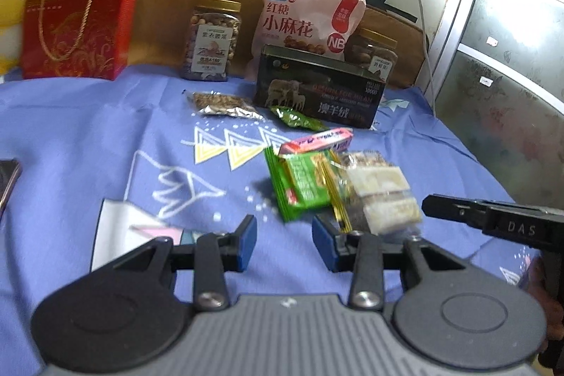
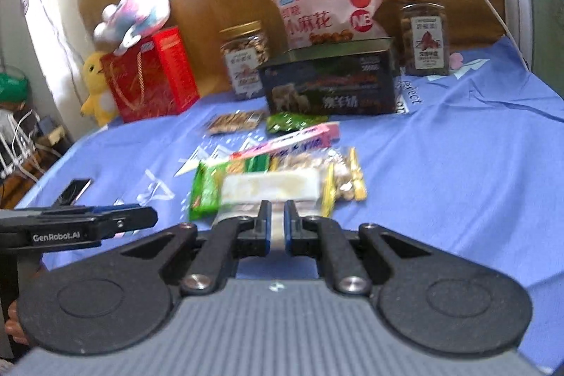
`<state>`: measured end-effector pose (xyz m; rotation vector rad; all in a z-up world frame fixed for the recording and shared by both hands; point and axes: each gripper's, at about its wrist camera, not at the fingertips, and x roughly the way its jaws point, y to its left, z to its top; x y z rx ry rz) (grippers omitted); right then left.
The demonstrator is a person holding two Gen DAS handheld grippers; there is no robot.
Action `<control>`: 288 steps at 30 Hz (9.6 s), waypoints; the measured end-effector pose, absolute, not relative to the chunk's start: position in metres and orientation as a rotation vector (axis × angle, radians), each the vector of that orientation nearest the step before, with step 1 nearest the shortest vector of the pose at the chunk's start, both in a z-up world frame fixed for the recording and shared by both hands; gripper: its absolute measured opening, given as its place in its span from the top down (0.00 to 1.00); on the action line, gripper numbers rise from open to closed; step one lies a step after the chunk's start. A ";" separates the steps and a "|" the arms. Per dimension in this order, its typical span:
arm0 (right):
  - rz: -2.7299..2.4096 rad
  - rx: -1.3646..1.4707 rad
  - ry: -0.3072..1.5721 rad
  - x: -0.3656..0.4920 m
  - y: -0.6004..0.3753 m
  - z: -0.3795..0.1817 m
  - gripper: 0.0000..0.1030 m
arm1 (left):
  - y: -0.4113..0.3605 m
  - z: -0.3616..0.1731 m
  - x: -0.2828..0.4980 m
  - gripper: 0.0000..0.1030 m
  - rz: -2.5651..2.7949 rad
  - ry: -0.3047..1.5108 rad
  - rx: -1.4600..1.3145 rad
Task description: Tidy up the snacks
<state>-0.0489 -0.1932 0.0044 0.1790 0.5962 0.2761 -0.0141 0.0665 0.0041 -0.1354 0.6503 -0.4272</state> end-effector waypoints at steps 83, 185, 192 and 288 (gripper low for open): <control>0.631 -0.226 0.764 -0.067 -0.069 -0.017 0.66 | 0.108 -0.006 -0.040 0.59 -0.107 0.781 -0.086; 0.519 0.210 0.635 0.003 -0.195 -0.015 0.45 | 0.075 0.005 0.071 0.62 -0.582 0.746 -0.299; 0.532 0.094 0.672 0.016 -0.162 -0.029 0.44 | 0.071 -0.010 0.072 0.51 -0.568 0.825 -0.307; 0.575 0.033 0.585 0.154 -0.173 0.011 0.57 | 0.093 0.010 0.276 0.51 -0.403 0.805 -0.334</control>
